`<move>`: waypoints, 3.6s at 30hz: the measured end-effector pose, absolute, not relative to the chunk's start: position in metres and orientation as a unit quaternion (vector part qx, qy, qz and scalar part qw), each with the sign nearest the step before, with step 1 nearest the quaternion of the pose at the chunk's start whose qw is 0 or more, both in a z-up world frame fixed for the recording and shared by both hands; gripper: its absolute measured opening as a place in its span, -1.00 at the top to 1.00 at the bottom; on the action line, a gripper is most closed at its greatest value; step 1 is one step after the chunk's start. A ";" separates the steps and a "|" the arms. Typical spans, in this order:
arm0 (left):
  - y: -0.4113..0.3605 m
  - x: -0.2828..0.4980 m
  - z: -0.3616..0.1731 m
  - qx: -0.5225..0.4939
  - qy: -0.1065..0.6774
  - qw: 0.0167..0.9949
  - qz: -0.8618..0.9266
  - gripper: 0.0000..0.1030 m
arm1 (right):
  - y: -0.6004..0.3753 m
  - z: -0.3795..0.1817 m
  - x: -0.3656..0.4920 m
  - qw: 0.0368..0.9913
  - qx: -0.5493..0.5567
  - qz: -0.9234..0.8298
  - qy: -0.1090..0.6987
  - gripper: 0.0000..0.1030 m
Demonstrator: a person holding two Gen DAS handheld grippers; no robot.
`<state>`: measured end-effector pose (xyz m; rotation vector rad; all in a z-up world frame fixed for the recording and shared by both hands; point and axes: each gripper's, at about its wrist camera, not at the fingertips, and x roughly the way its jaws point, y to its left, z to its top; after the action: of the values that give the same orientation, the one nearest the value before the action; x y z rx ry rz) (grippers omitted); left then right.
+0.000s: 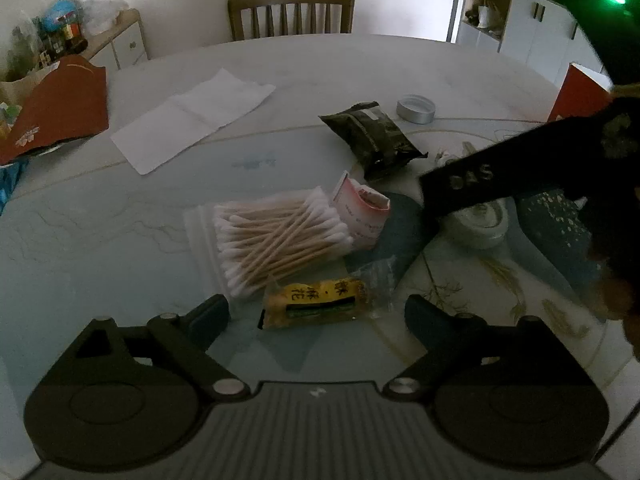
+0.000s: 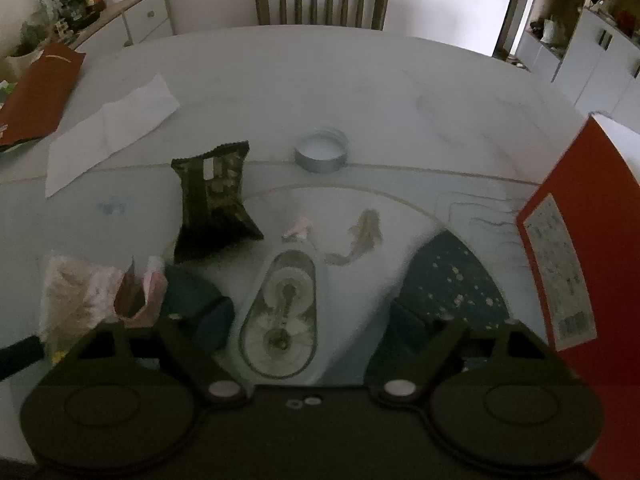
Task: Organize objects
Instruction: 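Grasp the yellow snack packet with the left gripper while the right grasps the white tape dispenser, then carry the yellow packet and tape dispenser over the shoebox with both grippers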
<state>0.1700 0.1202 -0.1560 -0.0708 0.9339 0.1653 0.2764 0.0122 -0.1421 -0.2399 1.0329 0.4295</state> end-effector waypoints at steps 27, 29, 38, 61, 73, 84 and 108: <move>0.111 0.141 -0.145 -0.055 0.442 0.889 0.107 0.67 | -0.049 -0.124 0.218 0.810 -0.111 0.268 0.510 0.01; 0.109 0.140 -0.145 -0.055 0.441 0.889 0.109 0.68 | -0.056 -0.122 0.213 0.809 -0.110 0.273 0.509 0.01; 0.092 0.148 -0.145 -0.022 0.443 0.892 0.085 0.62 | -0.085 -0.121 0.205 0.808 -0.104 0.270 0.513 0.01; 0.091 0.169 -0.141 -0.033 0.438 0.897 0.057 0.66 | -0.113 -0.109 0.204 0.810 -0.077 0.271 0.514 0.01; 0.068 0.157 -0.108 -0.080 0.432 0.898 0.023 0.66 | -0.146 -0.048 0.208 0.831 -0.057 0.285 0.475 0.01; 0.007 0.167 -0.076 -0.067 0.412 0.908 -0.023 0.66 | -0.203 -0.022 0.227 0.855 -0.024 0.269 0.443 0.01; -0.144 0.236 -0.035 -0.005 0.386 0.916 -0.115 0.66 | -0.338 -0.028 0.297 0.891 0.007 0.176 0.419 0.01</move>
<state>0.2361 -0.1441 -0.0350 -0.0107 0.7937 -0.2357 0.2974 -0.3381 -0.0278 0.0143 0.8701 0.3661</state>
